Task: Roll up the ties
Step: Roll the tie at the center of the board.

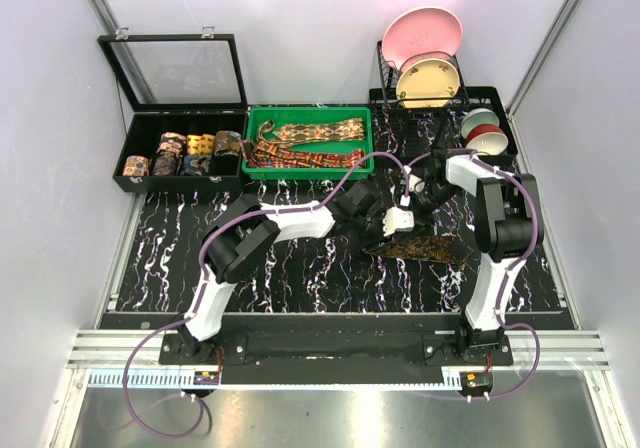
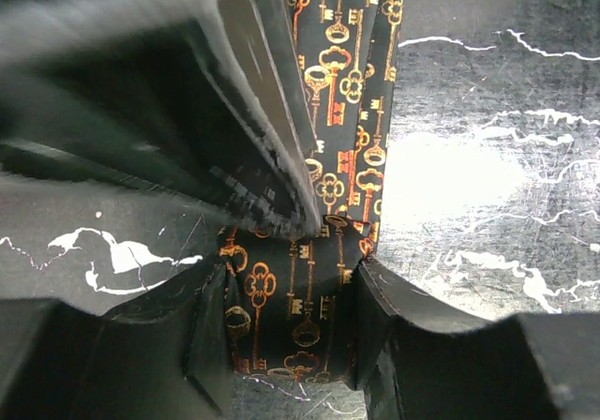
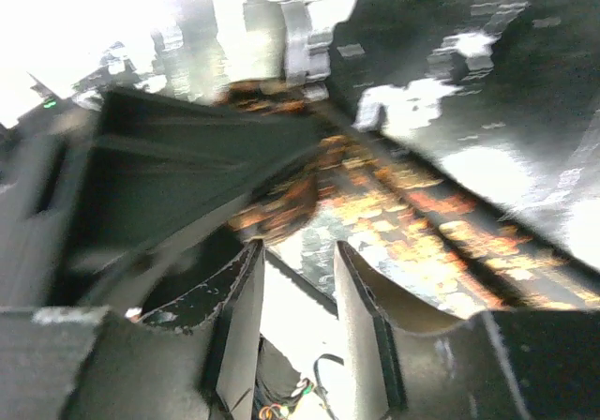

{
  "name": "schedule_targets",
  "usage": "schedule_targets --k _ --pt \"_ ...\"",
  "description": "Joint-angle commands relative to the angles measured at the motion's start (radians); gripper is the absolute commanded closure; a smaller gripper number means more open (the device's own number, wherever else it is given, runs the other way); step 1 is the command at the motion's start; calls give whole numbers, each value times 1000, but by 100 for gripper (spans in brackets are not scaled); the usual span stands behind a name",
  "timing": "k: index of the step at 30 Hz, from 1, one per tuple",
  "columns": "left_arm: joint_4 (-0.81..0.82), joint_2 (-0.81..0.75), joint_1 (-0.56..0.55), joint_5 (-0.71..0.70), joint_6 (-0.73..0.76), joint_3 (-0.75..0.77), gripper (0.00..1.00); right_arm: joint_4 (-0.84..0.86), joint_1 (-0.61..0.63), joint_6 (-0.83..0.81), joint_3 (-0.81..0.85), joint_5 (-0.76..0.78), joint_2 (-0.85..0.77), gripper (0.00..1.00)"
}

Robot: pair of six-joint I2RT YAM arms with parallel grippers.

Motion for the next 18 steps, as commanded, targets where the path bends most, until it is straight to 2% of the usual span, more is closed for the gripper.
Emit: schedule_targets --k 1,5,7,10,16,17,18 --pt "-290 148 -6 -183 46 -51 80 -9 7 -26 -5 -154 -97 58" --pt "-313 151 -6 -169 43 -33 80 49 7 -5 -48 -197 -125 56" --pt "-317 151 -6 -161 40 -27 80 97 7 5 -79 -184 -128 52" --pt "-325 150 -7 -140 37 -19 79 146 8 11 -107 -164 -108 52" --pt "-339 154 -7 -131 43 1 78 229 15 40 -145 -181 -86 57" --pt "-345 154 -7 -131 43 2 78 239 16 40 -150 -180 -86 64" --pt "-345 153 -7 -129 45 1 78 240 16 41 -150 -169 -85 65"
